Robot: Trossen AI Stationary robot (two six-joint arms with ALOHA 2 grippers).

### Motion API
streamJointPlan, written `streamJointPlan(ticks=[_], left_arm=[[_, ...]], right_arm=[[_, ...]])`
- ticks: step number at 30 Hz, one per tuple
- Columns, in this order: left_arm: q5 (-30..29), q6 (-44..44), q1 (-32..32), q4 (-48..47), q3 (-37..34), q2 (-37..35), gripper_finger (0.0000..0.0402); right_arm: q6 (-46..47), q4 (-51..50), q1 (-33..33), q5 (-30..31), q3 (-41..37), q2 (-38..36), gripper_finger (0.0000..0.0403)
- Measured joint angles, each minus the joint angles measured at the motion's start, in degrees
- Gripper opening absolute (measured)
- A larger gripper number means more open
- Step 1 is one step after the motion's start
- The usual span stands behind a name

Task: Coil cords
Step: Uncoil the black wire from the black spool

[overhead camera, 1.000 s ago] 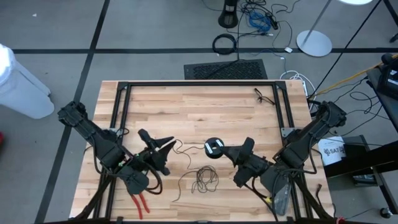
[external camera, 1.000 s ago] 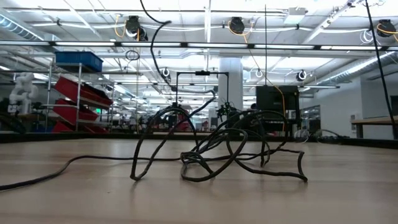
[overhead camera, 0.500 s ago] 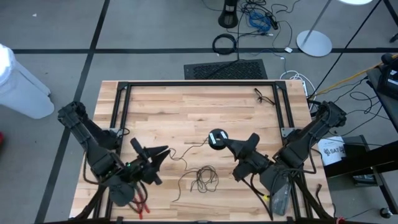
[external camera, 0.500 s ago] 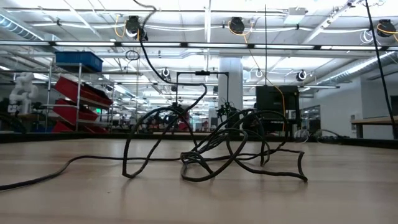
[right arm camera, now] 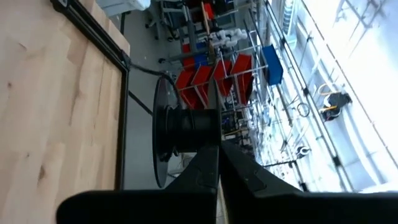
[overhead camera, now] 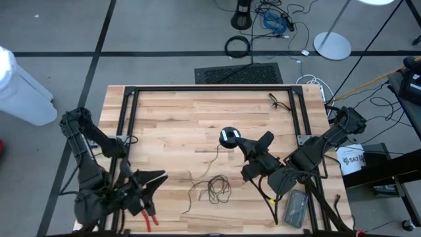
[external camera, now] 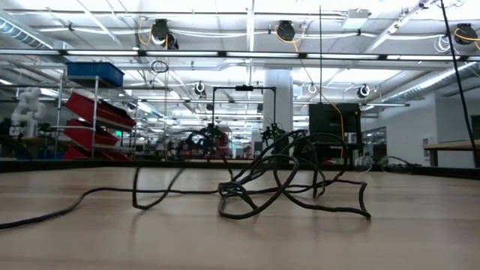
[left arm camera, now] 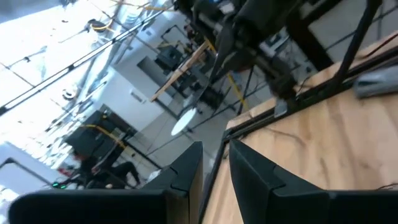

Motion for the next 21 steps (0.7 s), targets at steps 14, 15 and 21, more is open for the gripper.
streamJointPlan(ticks=[14,15,21], left_arm=[[15.09,-3.65,5.11,3.17,0.0,0.44,0.0086],[15.09,-5.09,6.34,3.11,0.0,0.44,0.0086],[20.6,-9.74,14.05,2.56,-1.58,1.58,0.0086]], right_arm=[[6.05,-1.21,-3.32,-0.08,0.0,0.0,0.0],[6.05,-1.22,-3.32,-0.1,0.0,0.0,0.0],[5.14,-1.23,-2.49,-0.01,0.0,0.0,0.0]])
